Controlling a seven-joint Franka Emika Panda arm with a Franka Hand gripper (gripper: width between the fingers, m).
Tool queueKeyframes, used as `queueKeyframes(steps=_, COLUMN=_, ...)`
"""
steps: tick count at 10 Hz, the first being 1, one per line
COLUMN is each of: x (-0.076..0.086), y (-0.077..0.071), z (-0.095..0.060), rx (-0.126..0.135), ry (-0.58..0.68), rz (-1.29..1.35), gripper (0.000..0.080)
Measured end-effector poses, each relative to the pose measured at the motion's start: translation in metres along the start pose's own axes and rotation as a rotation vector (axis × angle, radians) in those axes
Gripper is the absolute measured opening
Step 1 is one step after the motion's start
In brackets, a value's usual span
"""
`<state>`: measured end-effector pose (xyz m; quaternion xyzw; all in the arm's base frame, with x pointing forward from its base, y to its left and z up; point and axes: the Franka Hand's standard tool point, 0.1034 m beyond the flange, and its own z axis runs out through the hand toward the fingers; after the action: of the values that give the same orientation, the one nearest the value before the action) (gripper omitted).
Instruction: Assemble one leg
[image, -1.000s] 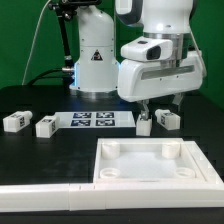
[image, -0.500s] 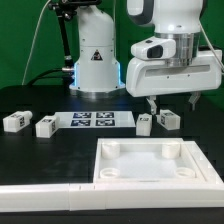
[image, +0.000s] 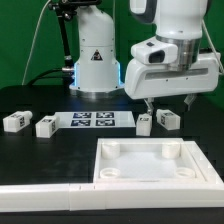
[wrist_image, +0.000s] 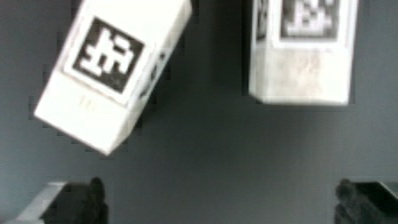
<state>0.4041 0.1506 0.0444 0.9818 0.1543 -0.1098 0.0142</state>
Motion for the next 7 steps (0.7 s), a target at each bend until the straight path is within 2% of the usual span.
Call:
queueKeyframes(steps=2, x=-0.014, y=-0.007, z=0.007, rx=-0.012, ry=-0.158, rz=-0.012, gripper=0.0649)
queueKeyframes(steps=4, x=-0.016, y=-0.014, z=0.01, rx=-0.023, ry=-0.291, rz=-0.018, gripper=0.0649)
queueKeyframes(steps=5, x=-0.025, y=-0.014, z=0.011, rx=-0.037, ry=-0.397, rz=-0.003, gripper=0.0649)
queueKeyframes(steps=7, x=-0.027, y=-0.017, z=0.018, rx=-0.052, ry=-0.561, rz=0.017, gripper=0.0649)
